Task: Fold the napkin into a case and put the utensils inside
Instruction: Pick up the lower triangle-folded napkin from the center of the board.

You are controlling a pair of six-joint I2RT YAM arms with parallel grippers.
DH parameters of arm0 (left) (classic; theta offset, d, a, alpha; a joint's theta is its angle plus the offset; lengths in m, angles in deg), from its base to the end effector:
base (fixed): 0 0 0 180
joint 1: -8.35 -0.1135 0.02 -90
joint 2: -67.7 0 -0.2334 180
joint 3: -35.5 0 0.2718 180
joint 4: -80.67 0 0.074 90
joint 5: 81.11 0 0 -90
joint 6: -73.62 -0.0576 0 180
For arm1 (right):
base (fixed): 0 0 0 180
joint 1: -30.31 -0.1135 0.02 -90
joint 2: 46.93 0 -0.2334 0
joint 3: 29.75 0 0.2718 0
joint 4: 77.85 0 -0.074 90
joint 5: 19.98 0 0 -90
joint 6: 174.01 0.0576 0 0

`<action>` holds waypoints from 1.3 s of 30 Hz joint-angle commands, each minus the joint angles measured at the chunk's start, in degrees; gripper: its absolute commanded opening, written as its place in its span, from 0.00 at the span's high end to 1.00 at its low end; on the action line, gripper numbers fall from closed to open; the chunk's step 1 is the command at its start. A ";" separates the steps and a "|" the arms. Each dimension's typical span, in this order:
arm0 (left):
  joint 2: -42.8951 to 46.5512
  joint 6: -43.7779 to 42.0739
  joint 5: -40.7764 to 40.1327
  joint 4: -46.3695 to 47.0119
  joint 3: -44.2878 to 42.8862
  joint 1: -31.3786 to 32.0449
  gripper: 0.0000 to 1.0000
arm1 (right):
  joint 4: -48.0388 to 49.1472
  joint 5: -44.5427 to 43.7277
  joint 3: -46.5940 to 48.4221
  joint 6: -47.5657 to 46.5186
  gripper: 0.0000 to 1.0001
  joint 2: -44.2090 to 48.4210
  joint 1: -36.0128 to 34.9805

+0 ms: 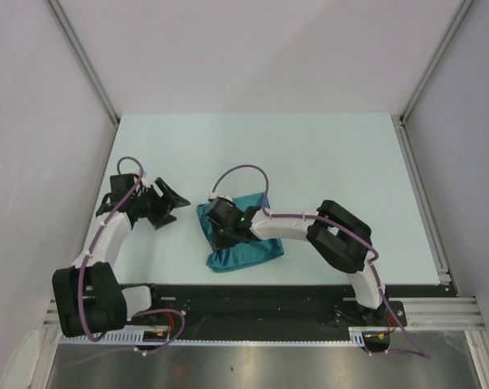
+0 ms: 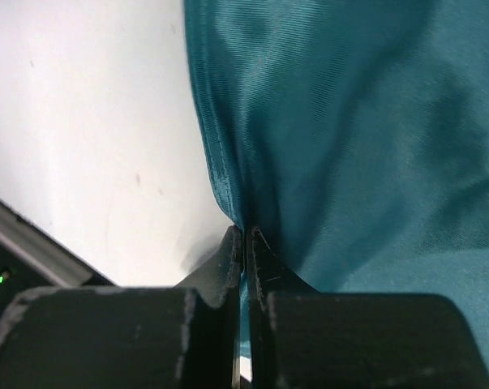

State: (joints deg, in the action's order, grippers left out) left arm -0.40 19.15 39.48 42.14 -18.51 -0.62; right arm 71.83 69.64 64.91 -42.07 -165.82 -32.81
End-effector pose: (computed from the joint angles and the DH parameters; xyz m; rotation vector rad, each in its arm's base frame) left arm 0.2728 0.0134 0.1657 -0.7315 2.3978 -0.8584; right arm 0.2069 0.4074 0.0991 -0.4898 2.6352 0.6745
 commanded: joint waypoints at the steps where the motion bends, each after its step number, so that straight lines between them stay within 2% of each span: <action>1: -2.91 0.86 5.18 6.35 1.00 2.45 0.19 | 10.78 9.07 -8.68 2.18 1.00 6.29 2.46; 6: -10.02 3.92 2.56 7.15 0.21 7.74 0.19 | 17.38 12.42 -16.15 3.77 1.00 10.51 4.57; 10: -13.55 5.95 1.41 8.81 -0.23 10.45 0.22 | 21.16 14.26 -18.54 4.21 1.00 12.98 5.89; 13: -14.34 6.92 -1.57 9.08 -0.67 11.17 0.23 | 21.87 15.14 -19.59 4.21 1.00 14.73 7.21; 27: -21.81 10.26 -5.89 9.26 -3.83 15.74 0.35 | 26.96 19.28 -25.22 5.35 1.00 17.90 10.55; 30: -22.26 10.44 -6.94 9.52 -4.36 16.27 0.41 | 27.40 19.89 -26.01 5.18 1.00 18.25 11.17; 33: -22.08 10.53 -7.73 10.48 -4.80 16.62 0.54 | 28.45 21.12 -27.15 4.91 1.00 18.26 11.78; 34: -22.17 10.44 -8.09 10.40 -5.15 17.05 0.61 | 28.81 21.39 -27.50 4.83 1.00 18.26 11.87; 36: -22.25 10.09 -8.88 10.14 -6.29 17.67 0.68 | 29.69 22.44 -28.20 4.65 1.00 18.34 12.57; 37: -22.43 10.00 -9.14 10.22 -6.73 18.46 0.76 | 29.86 22.62 -28.90 4.48 1.00 18.60 12.66; 39: -22.96 9.65 -9.58 9.61 -8.65 19.43 0.83 | 30.31 23.58 -29.52 4.04 1.00 18.87 13.36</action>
State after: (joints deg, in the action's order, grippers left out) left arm -22.78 28.92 31.68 50.36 -22.60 16.69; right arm 98.76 90.45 36.85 -37.11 -149.54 -20.61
